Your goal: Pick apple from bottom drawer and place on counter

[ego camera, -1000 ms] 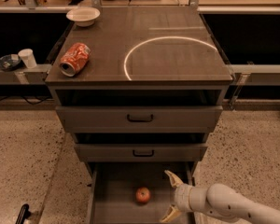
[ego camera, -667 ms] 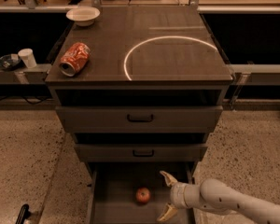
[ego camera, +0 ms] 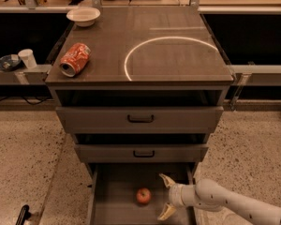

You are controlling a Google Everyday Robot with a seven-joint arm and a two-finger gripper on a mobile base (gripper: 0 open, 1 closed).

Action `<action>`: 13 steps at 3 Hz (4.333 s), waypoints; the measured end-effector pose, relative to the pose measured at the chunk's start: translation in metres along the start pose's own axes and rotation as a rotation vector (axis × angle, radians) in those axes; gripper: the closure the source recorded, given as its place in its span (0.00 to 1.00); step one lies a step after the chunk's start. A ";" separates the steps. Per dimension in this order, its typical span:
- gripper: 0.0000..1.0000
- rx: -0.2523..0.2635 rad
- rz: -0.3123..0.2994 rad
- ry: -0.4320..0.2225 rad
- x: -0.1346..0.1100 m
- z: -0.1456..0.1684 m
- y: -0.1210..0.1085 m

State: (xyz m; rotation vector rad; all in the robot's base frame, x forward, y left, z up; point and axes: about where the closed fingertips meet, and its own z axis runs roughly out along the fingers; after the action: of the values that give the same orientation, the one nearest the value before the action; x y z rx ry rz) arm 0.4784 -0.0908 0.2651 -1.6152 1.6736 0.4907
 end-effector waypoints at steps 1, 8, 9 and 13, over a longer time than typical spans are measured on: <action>0.00 0.009 0.017 0.002 0.021 0.022 -0.007; 0.57 -0.034 0.175 -0.183 0.064 0.141 -0.006; 0.81 -0.065 0.141 -0.316 0.031 0.121 -0.002; 1.00 -0.183 -0.314 -0.425 -0.200 -0.126 -0.008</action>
Offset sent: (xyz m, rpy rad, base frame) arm 0.0442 0.0048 -0.0935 0.0323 0.0139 -0.0638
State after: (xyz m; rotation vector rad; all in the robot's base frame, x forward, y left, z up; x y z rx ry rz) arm 0.4410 -0.0465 0.4940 -1.7183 1.0654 0.7790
